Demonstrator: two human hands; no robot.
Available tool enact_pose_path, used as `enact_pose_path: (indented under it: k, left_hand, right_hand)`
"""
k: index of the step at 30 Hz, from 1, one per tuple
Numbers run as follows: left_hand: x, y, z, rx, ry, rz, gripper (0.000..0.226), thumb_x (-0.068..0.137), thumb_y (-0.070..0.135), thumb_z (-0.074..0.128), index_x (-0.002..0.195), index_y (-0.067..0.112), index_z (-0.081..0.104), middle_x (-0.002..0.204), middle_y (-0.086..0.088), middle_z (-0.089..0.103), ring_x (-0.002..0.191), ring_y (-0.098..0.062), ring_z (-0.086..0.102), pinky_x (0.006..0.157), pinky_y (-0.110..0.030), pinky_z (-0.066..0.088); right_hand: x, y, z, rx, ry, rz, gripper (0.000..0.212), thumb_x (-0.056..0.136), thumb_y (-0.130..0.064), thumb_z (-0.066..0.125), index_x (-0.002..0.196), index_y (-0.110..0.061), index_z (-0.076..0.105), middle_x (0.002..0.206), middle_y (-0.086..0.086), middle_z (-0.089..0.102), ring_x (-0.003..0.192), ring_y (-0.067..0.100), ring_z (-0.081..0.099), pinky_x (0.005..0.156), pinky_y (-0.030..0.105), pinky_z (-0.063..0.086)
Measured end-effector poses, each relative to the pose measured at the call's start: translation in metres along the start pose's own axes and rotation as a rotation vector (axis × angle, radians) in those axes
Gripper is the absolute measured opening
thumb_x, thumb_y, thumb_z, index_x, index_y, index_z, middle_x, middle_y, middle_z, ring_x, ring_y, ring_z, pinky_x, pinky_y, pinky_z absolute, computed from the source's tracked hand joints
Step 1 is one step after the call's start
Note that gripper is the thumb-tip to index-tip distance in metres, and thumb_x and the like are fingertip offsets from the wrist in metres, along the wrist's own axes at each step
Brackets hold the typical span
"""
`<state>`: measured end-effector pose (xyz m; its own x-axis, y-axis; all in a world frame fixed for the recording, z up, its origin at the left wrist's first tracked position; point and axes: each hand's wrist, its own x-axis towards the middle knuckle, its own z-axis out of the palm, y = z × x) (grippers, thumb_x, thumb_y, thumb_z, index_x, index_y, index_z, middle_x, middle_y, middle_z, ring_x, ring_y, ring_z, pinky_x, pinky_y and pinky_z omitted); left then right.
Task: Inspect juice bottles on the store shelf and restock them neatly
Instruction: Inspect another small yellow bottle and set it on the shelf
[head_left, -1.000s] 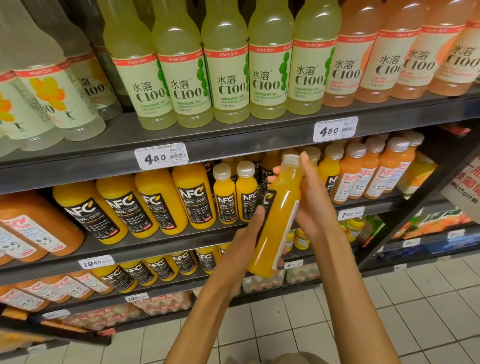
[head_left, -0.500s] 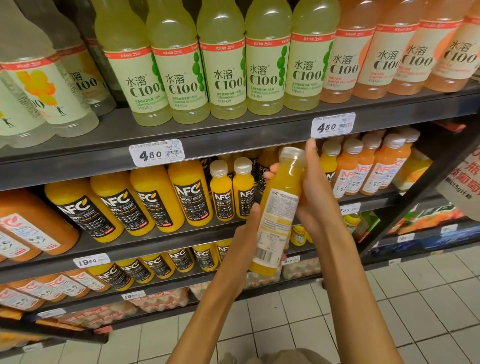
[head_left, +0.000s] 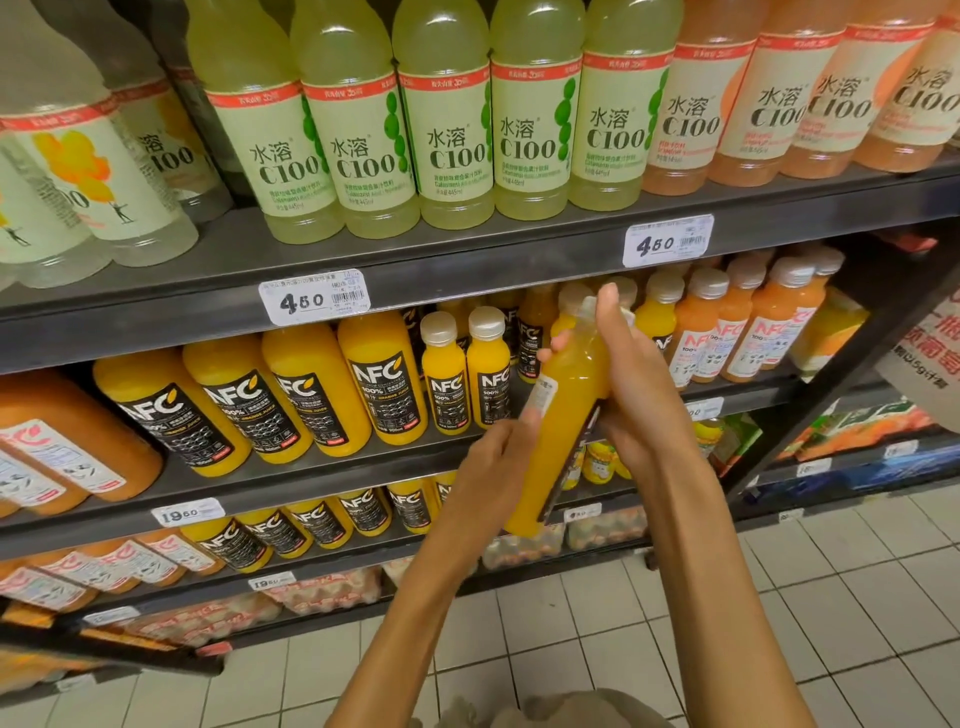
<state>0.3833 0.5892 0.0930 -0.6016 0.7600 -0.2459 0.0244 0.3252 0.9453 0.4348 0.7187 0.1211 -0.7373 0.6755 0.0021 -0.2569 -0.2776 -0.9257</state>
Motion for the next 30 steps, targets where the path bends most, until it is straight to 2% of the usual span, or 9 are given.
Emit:
enact_pose_path:
  k: [2, 5, 7, 9, 14, 16, 19, 23, 30]
  left_hand:
    - [-0.002, -0.008, 0.003, -0.109, -0.034, 0.014, 0.065, 0.072, 0.077, 0.029, 0.091, 0.024, 0.061, 0.088, -0.003, 0.065, 0.082, -0.017, 0.062, 0.078, -0.035, 0.05]
    - [-0.006, -0.019, 0.002, -0.536, -0.334, -0.065, 0.076, 0.079, 0.077, 0.034, 0.106, 0.013, 0.065, 0.085, -0.014, 0.069, 0.07, -0.023, 0.066, 0.066, -0.034, 0.055]
    - [-0.009, -0.018, 0.0, -0.743, -0.503, -0.175, 0.073, 0.083, 0.072, 0.037, 0.108, 0.007, 0.06, 0.081, -0.015, 0.067, 0.064, -0.024, 0.065, 0.06, -0.032, 0.055]
    - [-0.01, -0.015, 0.001, -0.749, -0.565, -0.232, 0.073, 0.085, 0.07, 0.035, 0.11, 0.005, 0.056, 0.083, -0.017, 0.067, 0.066, -0.025, 0.067, 0.062, -0.033, 0.056]
    - [-0.013, -0.008, 0.003, -0.486, -0.386, -0.174, 0.07, 0.081, 0.067, 0.031, 0.121, 0.016, 0.058, 0.105, -0.014, 0.071, 0.094, -0.027, 0.069, 0.088, -0.042, 0.054]
    - [-0.017, -0.007, 0.006, -0.502, -0.351, -0.186, 0.065, 0.082, 0.063, 0.037, 0.123, 0.017, 0.056, 0.103, -0.012, 0.072, 0.088, -0.024, 0.07, 0.08, -0.039, 0.057]
    - [-0.022, -0.003, 0.009, -0.664, -0.367, -0.297, 0.061, 0.083, 0.053, 0.049, 0.125, 0.01, 0.053, 0.095, -0.016, 0.071, 0.076, -0.024, 0.071, 0.062, -0.036, 0.058]
    - [-0.022, 0.001, 0.009, -0.927, -0.414, -0.379, 0.059, 0.084, 0.04, 0.054, 0.133, 0.009, 0.045, 0.098, -0.022, 0.069, 0.08, -0.032, 0.071, 0.063, -0.04, 0.059]
    - [-0.026, -0.002, 0.012, -0.926, -0.417, -0.343, 0.05, 0.085, 0.037, 0.05, 0.128, 0.011, 0.046, 0.098, -0.02, 0.071, 0.082, -0.033, 0.071, 0.064, -0.042, 0.059]
  right_hand:
    - [0.0, -0.001, 0.0, -0.027, -0.03, 0.04, 0.056, 0.085, -0.062, 0.047, 0.109, -0.012, 0.057, 0.08, 0.005, 0.072, 0.079, 0.018, 0.07, 0.063, 0.028, 0.056]
    - [-0.001, -0.001, 0.0, -0.027, -0.088, 0.085, 0.058, 0.085, -0.061, 0.049, 0.113, -0.011, 0.059, 0.095, 0.015, 0.071, 0.086, 0.022, 0.07, 0.069, 0.032, 0.057]
    - [-0.002, 0.002, 0.0, 0.128, -0.12, 0.103, 0.057, 0.082, -0.056, 0.053, 0.115, -0.009, 0.057, 0.09, 0.014, 0.069, 0.088, 0.027, 0.07, 0.075, 0.037, 0.057]
    - [-0.003, 0.006, 0.001, 0.28, -0.139, 0.127, 0.053, 0.084, -0.052, 0.052, 0.114, -0.008, 0.052, 0.08, 0.008, 0.066, 0.08, 0.026, 0.067, 0.073, 0.037, 0.056]
    - [0.001, 0.008, -0.012, 0.195, -0.08, 0.12, 0.042, 0.092, -0.048, 0.052, 0.107, -0.009, 0.046, 0.071, 0.004, 0.061, 0.066, 0.02, 0.066, 0.065, 0.033, 0.057]
    - [0.005, 0.011, -0.018, 0.141, -0.003, 0.172, 0.044, 0.092, -0.047, 0.053, 0.112, -0.009, 0.047, 0.069, 0.004, 0.065, 0.067, 0.021, 0.069, 0.066, 0.035, 0.059]
    - [0.01, 0.024, -0.024, 0.196, 0.047, 0.42, 0.048, 0.093, -0.047, 0.051, 0.119, -0.007, 0.046, 0.07, 0.008, 0.067, 0.068, 0.025, 0.069, 0.065, 0.036, 0.059]
    - [0.007, 0.05, -0.029, 0.296, -0.014, 0.713, 0.044, 0.095, -0.044, 0.048, 0.117, -0.006, 0.048, 0.08, 0.018, 0.065, 0.065, 0.027, 0.068, 0.056, 0.034, 0.057]
    - [0.009, 0.063, -0.031, 0.326, -0.085, 0.802, 0.048, 0.095, -0.045, 0.046, 0.096, 0.001, 0.056, 0.072, 0.016, 0.068, 0.06, 0.024, 0.069, 0.05, 0.031, 0.057]
